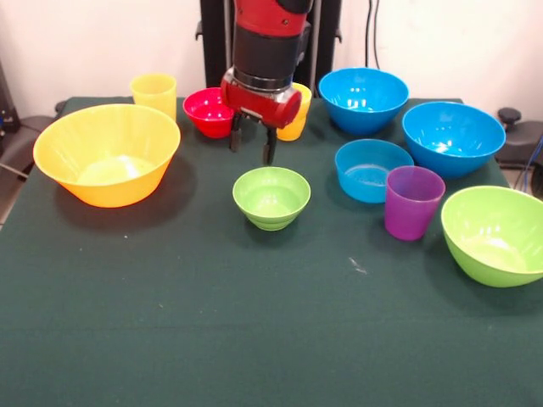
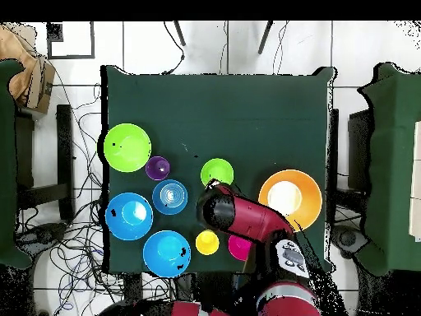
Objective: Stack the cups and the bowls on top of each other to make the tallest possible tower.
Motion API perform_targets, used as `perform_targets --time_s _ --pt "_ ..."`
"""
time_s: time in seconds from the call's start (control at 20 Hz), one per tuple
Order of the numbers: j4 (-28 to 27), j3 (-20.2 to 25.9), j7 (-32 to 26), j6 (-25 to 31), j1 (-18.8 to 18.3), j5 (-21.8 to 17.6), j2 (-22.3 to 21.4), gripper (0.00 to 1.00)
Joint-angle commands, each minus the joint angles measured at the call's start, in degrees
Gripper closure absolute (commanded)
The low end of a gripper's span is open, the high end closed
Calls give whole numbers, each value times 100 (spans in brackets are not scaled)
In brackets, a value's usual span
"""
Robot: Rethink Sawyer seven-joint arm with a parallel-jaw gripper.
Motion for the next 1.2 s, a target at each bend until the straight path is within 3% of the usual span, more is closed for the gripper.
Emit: perform_targets --time_s 0.05,0.65,1.2 --pt "-454 480 558 -177 -37 -77 366 0" --pt "-517 459 534 -112 -56 -77 343 0" --pt "-814 377 446 -412 -87 -231 770 0"
